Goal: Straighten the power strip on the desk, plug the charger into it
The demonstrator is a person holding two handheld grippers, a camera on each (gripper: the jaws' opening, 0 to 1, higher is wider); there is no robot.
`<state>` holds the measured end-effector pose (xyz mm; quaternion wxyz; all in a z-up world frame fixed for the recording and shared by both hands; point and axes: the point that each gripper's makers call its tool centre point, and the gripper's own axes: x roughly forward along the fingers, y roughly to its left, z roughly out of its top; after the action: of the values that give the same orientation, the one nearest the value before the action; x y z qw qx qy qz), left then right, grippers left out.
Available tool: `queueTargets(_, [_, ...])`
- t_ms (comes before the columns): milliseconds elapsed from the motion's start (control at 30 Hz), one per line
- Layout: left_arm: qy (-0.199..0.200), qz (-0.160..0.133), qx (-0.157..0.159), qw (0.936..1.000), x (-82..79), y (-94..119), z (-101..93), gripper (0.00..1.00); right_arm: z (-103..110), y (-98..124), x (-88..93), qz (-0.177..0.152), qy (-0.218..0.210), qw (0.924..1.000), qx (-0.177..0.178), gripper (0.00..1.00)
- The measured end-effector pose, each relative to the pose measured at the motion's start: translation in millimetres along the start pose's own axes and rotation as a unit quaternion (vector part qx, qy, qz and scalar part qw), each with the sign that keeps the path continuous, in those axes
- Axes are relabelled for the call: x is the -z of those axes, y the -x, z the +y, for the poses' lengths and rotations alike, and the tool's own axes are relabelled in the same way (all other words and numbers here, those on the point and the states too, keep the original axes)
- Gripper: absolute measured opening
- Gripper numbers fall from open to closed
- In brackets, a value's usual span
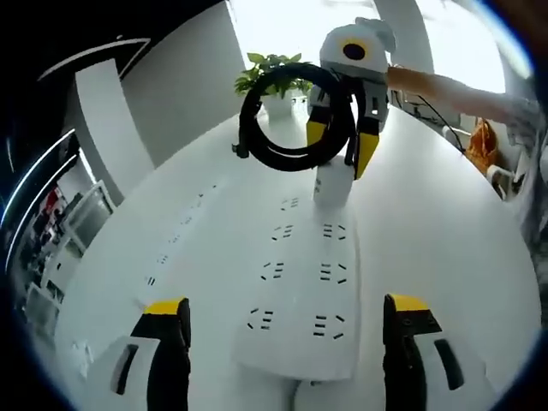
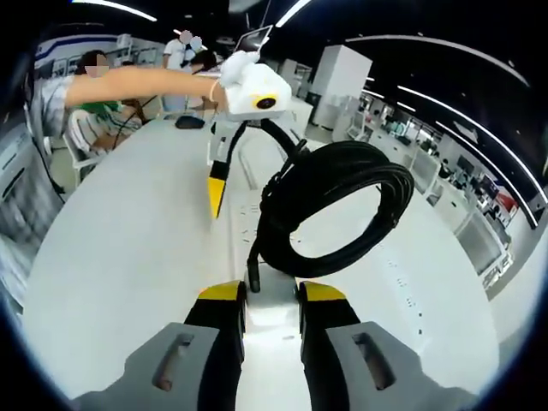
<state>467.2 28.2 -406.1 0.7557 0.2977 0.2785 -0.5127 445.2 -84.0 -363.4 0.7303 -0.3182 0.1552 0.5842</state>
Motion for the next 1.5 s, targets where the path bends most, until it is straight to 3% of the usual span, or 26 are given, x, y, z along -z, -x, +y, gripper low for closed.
queueTargets(100, [-0.011,0.033,0.006,0.9994,4.9,-3,-2.5,0.92,0,0,0.1,0.001,0.000,1.0000,0.001,0.23])
queueTargets(333, [-0.013,0.079,0.041,0.9960,5.1,-8,-10.4,0.91,1,0,-0.1,-0.003,-0.003,1.0000,0.001,0.23])
queueTargets(433, [-0.006,0.119,0.054,0.9914,10.5,-9,-12.0,0.91,0,0,0.0,-0.007,-0.007,1.0000,0.000,0.23])
queueTargets(600, [-0.005,0.147,0.064,0.9870,11.8,-13,-12.4,0.87,0,0,-0.8,-0.009,-0.009,0.9999,0.000,0.23])
queueTargets(733, [-0.014,0.193,0.066,0.9789,20.2,-14,-13.3,0.86,0,0,-1.2,-0.010,-0.008,0.9999,0.000,0.23])
queueTargets(1033, [-0.032,0.236,0.070,0.9686,27.1,-12,-15.9,0.79,0,1,-2.5,-0.009,-0.005,0.9999,0.001,0.23])
queueTargets(1267, [-0.028,0.254,0.084,0.9631,30.5,-11,-25.6,0.70,4,1,-3.1,-0.012,-0.006,0.9999,0.001,0.23])
queueTargets(1500, [-0.042,0.263,0.089,0.9597,31.4,-12,-24.7,0.69,3,1,-2.7,-0.012,-0.005,0.9999,0.003,0.23])
